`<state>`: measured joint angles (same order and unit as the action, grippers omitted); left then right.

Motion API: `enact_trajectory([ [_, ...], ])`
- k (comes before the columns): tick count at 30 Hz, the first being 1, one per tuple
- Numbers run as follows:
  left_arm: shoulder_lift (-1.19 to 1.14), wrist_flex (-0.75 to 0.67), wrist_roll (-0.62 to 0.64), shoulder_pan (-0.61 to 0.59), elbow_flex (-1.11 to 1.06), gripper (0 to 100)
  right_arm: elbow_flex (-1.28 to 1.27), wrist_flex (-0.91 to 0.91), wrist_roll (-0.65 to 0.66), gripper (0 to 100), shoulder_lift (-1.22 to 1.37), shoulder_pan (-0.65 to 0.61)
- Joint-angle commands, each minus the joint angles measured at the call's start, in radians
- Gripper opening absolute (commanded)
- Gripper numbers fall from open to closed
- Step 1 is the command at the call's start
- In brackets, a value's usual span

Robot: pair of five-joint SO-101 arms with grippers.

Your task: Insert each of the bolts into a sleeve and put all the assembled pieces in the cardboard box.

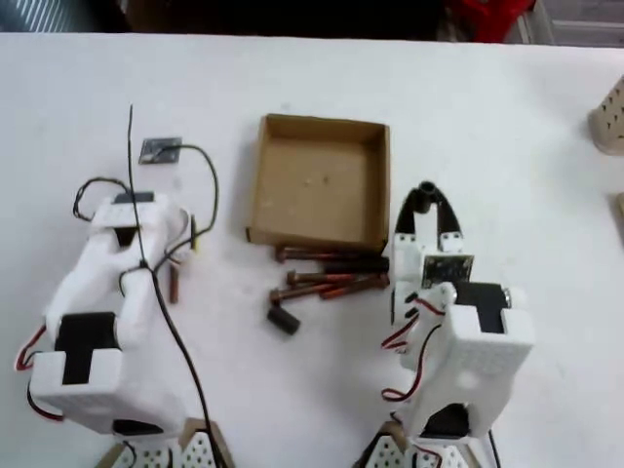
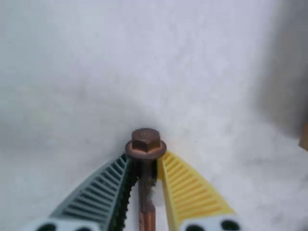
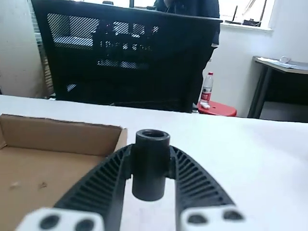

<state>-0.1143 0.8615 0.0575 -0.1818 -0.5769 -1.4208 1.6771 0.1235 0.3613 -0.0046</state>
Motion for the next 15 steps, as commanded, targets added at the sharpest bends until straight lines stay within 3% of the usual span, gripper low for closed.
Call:
enact_trajectory([
  [1, 0.051, -0.02, -0.041, -0.007, 0.0, 2, -0.026, 0.03, -0.012, 1.6, -0.007, -0.035],
  [7, 0.051, -0.02, -0.046, -0.007, 0.003, 2, -0.104, 0.031, -0.012, 1.6, -0.053, -0.131],
  [15, 0.051, -0.02, -0.046, -0.007, 0.005, 2, -0.259, -0.015, -0.012, 1.6, -0.303, -0.306],
])
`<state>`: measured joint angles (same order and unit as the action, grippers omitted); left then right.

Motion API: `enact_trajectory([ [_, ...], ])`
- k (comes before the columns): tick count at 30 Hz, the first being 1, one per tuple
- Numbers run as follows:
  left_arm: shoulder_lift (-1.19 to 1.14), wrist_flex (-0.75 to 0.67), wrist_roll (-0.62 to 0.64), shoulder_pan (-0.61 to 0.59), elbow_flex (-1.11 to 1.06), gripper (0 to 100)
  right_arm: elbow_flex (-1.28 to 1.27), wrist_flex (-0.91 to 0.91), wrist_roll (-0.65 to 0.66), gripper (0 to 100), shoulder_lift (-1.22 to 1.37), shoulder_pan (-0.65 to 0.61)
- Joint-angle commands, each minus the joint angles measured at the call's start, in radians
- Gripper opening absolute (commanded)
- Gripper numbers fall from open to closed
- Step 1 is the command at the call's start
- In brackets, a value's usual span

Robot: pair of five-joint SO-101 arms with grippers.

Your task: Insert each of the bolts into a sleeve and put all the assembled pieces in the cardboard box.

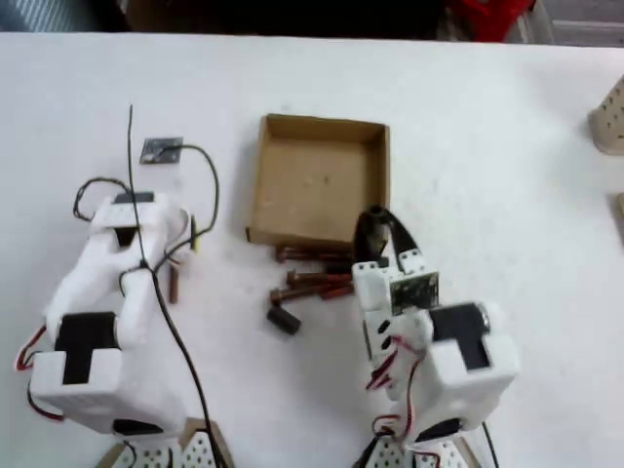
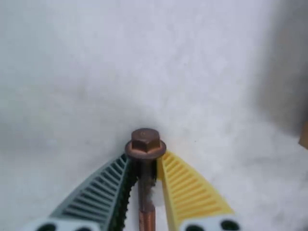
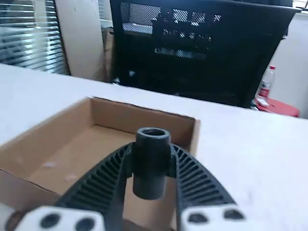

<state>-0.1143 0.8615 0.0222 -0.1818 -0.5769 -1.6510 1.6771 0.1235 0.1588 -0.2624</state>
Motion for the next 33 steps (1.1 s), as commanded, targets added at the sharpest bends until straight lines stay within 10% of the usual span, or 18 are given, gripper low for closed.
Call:
enact_trajectory([
  [1, 0.051, -0.02, -0.011, -0.007, 0.005, 2, -0.035, -0.048, -0.012, 1.6, -0.122, -0.062],
  [33, 0.053, -0.02, -0.012, 0.012, 0.0, 2, -0.028, -0.232, -0.058, 1.6, -0.088, -0.417],
])
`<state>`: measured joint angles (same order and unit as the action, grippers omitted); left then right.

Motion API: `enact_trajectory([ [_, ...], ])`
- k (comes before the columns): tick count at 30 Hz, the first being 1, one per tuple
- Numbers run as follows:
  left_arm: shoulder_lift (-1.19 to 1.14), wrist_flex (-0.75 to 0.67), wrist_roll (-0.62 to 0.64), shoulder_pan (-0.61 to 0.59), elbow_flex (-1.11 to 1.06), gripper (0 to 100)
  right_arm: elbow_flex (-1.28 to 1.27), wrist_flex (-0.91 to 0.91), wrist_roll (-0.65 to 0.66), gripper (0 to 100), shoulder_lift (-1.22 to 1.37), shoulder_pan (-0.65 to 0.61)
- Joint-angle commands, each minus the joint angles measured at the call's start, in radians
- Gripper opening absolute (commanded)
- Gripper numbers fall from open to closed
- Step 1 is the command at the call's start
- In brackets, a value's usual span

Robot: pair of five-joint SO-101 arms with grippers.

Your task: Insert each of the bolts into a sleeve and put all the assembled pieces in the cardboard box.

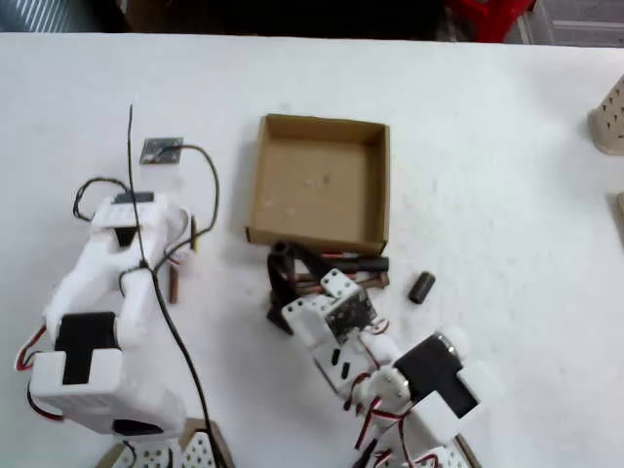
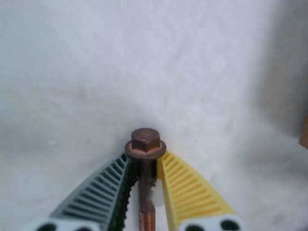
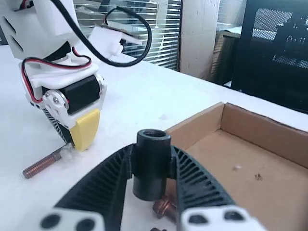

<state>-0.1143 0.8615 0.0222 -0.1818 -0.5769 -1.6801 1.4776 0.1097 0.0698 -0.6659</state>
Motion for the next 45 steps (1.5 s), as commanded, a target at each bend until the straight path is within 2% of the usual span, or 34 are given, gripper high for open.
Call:
enact_trajectory([
  [1, 0.053, -0.02, -0.012, 0.015, 0.0, 2, 0.003, -0.045, -0.069, 1.6, 0.001, -0.018],
  [9, 0.054, -0.041, -0.011, 0.016, 0.0, 2, 0.014, -0.054, -0.098, 1.6, 0.002, -0.019],
  [15, 0.128, -0.097, -0.012, 0.073, -0.035, 2, 0.02, -0.104, -0.098, 1.6, 0.002, -0.021],
  [25, 0.562, -0.486, -0.003, 0.211, -0.45, 2, 0.029, -0.11, -0.098, 1.6, 0.002, -0.018],
  [35, 0.743, -0.609, 0.003, 0.243, -0.525, 2, 0.028, -0.11, -0.098, 1.6, 0.002, -0.016],
  [38, 0.777, -0.683, 0.097, 0.268, -0.545, 2, 0.028, -0.11, -0.098, 1.6, 0.002, -0.015],
  [41, 0.817, -0.819, 0.206, 0.315, -0.598, 2, 0.028, -0.11, -0.098, 1.6, 0.002, -0.015],
  [45, 0.863, -1.045, 0.233, 0.374, -0.698, 2, 0.028, -0.11, -0.098, 1.6, 0.002, -0.015],
])
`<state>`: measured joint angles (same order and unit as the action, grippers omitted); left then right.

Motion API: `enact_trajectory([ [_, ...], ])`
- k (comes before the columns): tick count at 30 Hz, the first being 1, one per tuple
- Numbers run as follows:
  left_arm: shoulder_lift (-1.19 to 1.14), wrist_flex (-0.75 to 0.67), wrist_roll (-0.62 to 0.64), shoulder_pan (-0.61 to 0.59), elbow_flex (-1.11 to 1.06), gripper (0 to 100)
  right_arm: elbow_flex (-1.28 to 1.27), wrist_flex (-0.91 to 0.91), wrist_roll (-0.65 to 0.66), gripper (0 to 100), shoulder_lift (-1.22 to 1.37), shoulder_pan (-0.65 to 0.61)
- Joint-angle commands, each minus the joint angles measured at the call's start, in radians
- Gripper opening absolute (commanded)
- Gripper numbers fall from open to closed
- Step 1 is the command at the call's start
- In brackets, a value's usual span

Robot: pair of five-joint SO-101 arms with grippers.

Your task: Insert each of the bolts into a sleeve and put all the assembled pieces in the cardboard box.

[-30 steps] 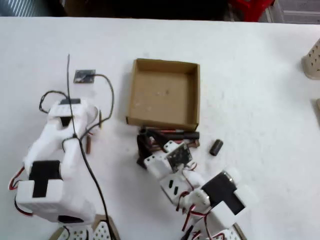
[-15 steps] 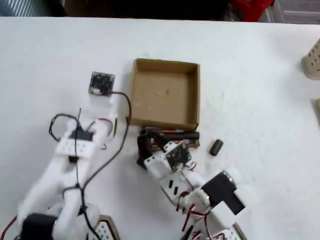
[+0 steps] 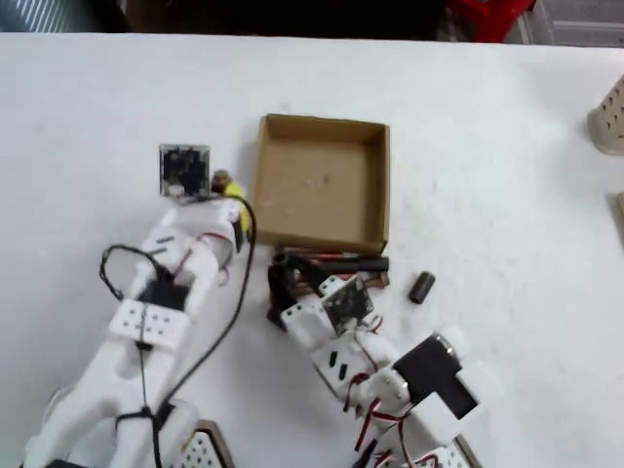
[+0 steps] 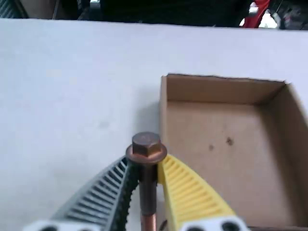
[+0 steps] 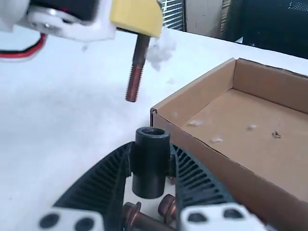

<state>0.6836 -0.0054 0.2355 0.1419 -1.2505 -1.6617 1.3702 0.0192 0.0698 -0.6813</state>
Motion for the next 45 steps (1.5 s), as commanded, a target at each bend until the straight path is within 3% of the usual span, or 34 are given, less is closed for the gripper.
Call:
enact_trajectory([
  [1, 0.076, -0.238, 0.012, 0.056, -0.052, 2, 0.009, -0.002, -0.008, 1.6, 0.002, 0.001],
  [4, 0.111, -0.365, -0.011, 0.068, -0.12, 2, 0.009, -0.002, -0.008, 1.6, 0.002, 0.001],
  [6, 0.143, -0.365, -0.008, 0.071, -0.133, 2, 0.009, -0.002, -0.008, 1.6, 0.002, 0.002],
  [12, 0.28, -0.186, 0.006, 0.091, -0.135, 2, 0.015, 0.004, -0.008, 1.6, 0.002, 0.039],
  [21, 0.582, 0.11, 0.025, 0.213, -0.138, 2, 0.058, -0.002, -0.008, 1.6, 0.002, 0.038],
  [30, 0.636, 0.149, 0.025, 0.205, -0.14, 2, 0.186, -0.027, -0.008, 1.6, 0.07, 0.039],
  [32, 0.627, 0.146, 0.025, 0.205, -0.138, 2, 0.229, 0.013, -0.002, 1.6, 0.15, 0.039],
  [38, 0.621, 0.144, 0.025, 0.205, -0.135, 2, 0.262, 0.384, 0.002, 1.6, 0.401, 0.01],
  [45, 0.619, 0.144, 0.025, 0.174, -0.135, 2, 0.262, 0.387, 0.002, 1.6, 0.367, 0.022],
])
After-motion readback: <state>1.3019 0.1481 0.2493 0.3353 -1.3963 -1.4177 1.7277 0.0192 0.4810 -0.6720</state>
